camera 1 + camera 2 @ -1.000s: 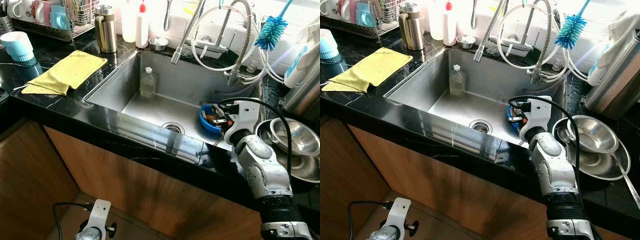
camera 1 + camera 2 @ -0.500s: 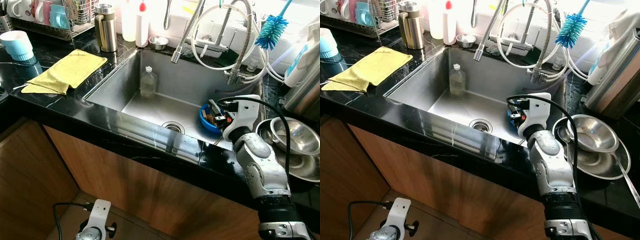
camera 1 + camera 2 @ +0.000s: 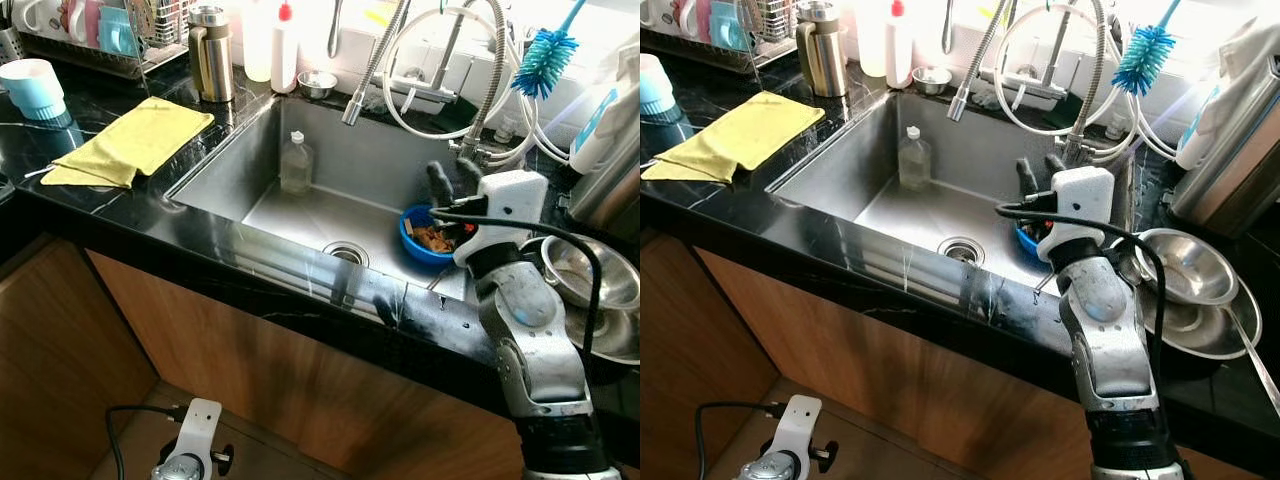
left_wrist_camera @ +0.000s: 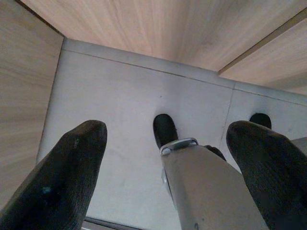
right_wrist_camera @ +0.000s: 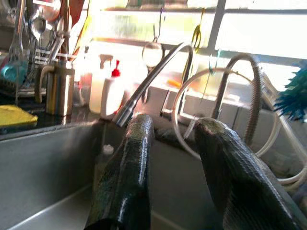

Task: Kitchen organization

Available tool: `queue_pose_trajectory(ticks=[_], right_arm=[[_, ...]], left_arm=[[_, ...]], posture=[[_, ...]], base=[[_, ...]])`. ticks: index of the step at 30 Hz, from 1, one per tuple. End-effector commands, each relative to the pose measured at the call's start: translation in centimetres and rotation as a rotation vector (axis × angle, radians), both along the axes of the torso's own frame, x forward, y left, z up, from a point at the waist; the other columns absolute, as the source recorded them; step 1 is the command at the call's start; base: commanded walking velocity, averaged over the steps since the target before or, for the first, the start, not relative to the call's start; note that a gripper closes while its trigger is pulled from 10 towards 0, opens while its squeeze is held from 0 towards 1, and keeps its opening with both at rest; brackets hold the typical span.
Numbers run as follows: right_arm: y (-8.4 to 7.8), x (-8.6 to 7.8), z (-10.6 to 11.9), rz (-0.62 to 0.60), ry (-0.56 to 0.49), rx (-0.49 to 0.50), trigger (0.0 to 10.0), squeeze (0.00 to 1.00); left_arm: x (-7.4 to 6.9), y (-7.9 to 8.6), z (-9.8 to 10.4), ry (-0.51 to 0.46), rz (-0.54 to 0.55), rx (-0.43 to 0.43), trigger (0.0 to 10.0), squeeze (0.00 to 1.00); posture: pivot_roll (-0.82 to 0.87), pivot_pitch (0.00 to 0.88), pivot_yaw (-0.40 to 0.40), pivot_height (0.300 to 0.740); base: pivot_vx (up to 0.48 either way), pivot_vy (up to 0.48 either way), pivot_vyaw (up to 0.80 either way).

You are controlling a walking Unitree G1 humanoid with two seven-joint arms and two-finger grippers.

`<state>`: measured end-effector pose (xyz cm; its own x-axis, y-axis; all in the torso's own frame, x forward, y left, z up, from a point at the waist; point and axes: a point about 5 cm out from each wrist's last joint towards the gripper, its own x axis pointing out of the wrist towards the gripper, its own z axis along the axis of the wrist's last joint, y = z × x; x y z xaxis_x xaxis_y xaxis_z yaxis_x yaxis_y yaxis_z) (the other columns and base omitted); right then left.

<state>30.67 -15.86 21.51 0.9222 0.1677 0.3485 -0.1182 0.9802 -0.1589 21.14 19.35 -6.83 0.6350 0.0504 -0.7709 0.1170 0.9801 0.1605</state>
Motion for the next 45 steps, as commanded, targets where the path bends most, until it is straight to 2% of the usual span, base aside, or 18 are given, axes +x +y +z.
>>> queue_pose_trajectory(ticks=[1, 7, 13, 17, 23, 26, 31, 39, 45], right_arm=[[-0.2, -0.6, 0.7, -0.022, -0.051, -0.008, 10.0, 0.0], [-1.4, -2.4, -0.6, -0.142, -0.078, -0.06, 10.0, 0.0], [-1.5, -3.4, -2.1, -0.171, -0.048, -0.036, 10.0, 0.0], [-1.5, -3.3, -2.2, -0.187, -0.046, -0.029, 10.0, 0.0], [-1.4, -3.2, -2.3, -0.194, -0.043, -0.015, 10.0, 0.0], [-1.6, -3.2, -1.6, -0.214, -0.086, 0.002, 10.0, 0.0], [-1.7, -2.8, -1.4, -0.212, -0.082, 0.019, 10.0, 0.0], [-1.4, -2.6, -1.3, -0.199, -0.085, 0.023, 10.0, 0.0], [-1.3, -2.6, -1.2, -0.189, -0.093, 0.025, 10.0, 0.0]], left_arm=[[-0.2, -0.2, -0.1, 0.007, -0.005, -0.01, 10.0, 0.0], [-0.2, -0.2, -0.2, 0.002, -0.005, -0.011, 10.0, 0.0], [-0.3, -0.1, -0.2, 0.002, -0.011, -0.01, 10.0, 0.0], [-0.4, -0.1, -0.2, 0.002, -0.005, -0.015, 10.0, 0.0], [-0.4, -0.1, -0.2, 0.001, -0.002, -0.018, 10.0, 0.0], [-0.3, -0.1, -0.2, 0.001, -0.001, -0.017, 10.0, 0.0], [-0.3, -0.1, -0.2, 0.0, 0.006, -0.018, 10.0, 0.0], [-0.3, -0.1, -0.2, -0.001, 0.009, -0.017, 10.0, 0.0], [-0.3, 0.0, -0.2, -0.001, 0.011, -0.016, 10.0, 0.0]], posture=[[0.16, 0.1, -0.122, 0.736], [0.16, 0.088, -0.124, 0.736], [0.16, 0.074, -0.118, 0.736], [0.17, 0.068, -0.119, 0.736], [0.17, 0.067, -0.12, 0.736], [0.17, 0.086, -0.121, 0.736], [0.17, 0.095, -0.12, 0.736], [0.17, 0.104, -0.119, 0.736], [0.17, 0.11, -0.118, 0.736]], base=[[0.0, 0.0, 0.0], [0.0, 0.0, 0.0], [0.0, 0.0, 0.0], [0.0, 0.0, 0.0], [0.0, 0.0, -0.78], [0.0, 0.26, 0.0], [0.0, 0.264, 0.0], [0.0, 0.266, -0.67], [0.0, 0.266, 0.0]])
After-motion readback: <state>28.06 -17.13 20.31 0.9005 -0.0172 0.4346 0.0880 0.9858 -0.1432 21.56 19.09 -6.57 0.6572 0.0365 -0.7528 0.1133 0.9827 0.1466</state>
